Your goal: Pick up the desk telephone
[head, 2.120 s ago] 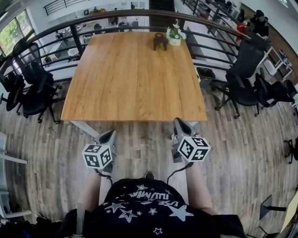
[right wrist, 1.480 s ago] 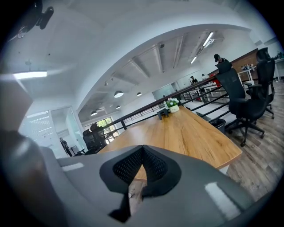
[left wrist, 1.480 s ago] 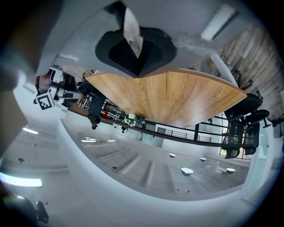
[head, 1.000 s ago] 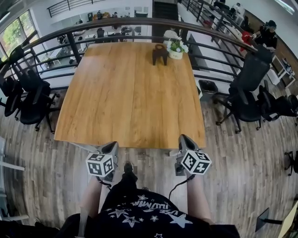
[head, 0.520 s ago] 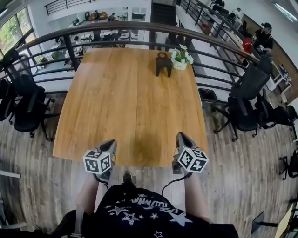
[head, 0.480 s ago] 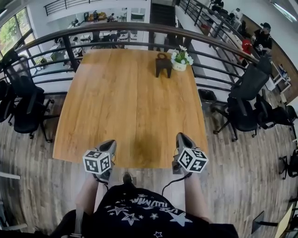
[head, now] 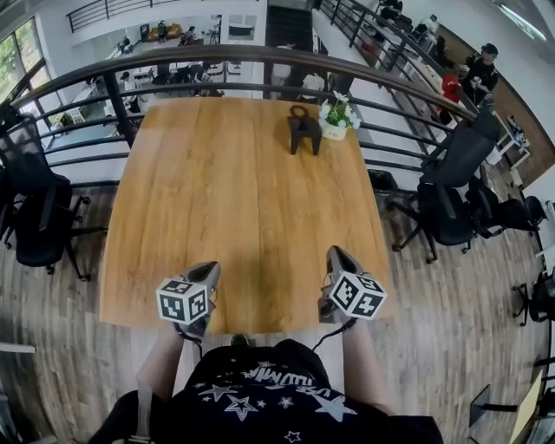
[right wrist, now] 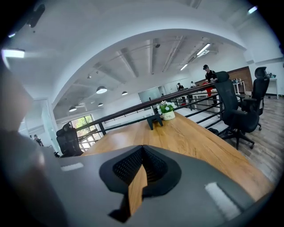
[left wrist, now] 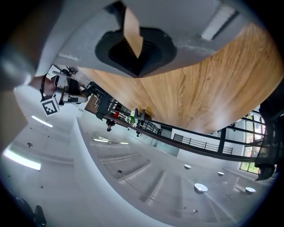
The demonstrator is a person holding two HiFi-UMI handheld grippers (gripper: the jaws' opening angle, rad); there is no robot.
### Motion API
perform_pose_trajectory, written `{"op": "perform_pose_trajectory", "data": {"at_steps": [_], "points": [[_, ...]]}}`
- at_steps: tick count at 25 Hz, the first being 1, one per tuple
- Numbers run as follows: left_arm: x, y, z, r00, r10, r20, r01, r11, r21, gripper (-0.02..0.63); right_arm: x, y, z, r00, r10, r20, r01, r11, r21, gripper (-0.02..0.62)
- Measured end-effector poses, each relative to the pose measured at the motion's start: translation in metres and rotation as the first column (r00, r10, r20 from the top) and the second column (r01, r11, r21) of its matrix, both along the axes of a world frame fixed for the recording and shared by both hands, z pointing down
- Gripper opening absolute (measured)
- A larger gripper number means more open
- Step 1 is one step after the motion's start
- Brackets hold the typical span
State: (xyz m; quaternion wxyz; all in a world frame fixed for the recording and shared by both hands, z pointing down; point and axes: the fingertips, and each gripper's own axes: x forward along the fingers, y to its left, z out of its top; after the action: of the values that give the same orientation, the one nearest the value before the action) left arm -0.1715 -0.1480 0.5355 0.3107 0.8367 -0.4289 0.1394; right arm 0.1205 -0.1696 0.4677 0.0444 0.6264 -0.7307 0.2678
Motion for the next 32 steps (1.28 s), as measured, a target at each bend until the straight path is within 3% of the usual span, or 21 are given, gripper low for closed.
{"op": "perform_pose_trajectory", "data": {"at_steps": [7,15,19,22,27,32], "points": [[0.0,-0.022,0.014,1.0,0.0,0.002,0.0,0.999,-0.036,0.002,0.0,-0.029,0.008,0.999,-0.026,-0.031,0.025,0.999,-0.035,0.003],[0.016,-0.044,0.011,0.999,-0.039,-0.008,0.038,0.999,-0.029,0.002,-0.013,-0.064,0.028,0.988,-0.147,-0.036,0.144,0.987,-0.076,0.028],[0.024,-0.068,-0.002,0.999,-0.05,0.008,0.05,0.999,0.002,0.002,-0.004,-0.09,0.032,0.983,-0.148,-0.11,0.136,0.985,-0.103,0.028],[0.033,-0.091,-0.016,0.998,-0.062,0.003,0.062,0.998,0.034,0.002,0.005,-0.114,0.025,0.972,-0.178,-0.152,0.169,0.983,-0.075,0.025],[0.043,-0.126,-0.038,0.997,-0.074,-0.002,0.074,0.994,0.082,0.002,0.017,-0.156,0.007,0.981,-0.181,-0.07,0.181,0.983,-0.009,0.0],[0.051,-0.162,-0.047,0.998,-0.067,0.02,0.065,0.993,0.103,0.002,0.018,-0.199,-0.005,0.982,-0.17,0.082,0.169,0.985,0.024,0.0]]}}
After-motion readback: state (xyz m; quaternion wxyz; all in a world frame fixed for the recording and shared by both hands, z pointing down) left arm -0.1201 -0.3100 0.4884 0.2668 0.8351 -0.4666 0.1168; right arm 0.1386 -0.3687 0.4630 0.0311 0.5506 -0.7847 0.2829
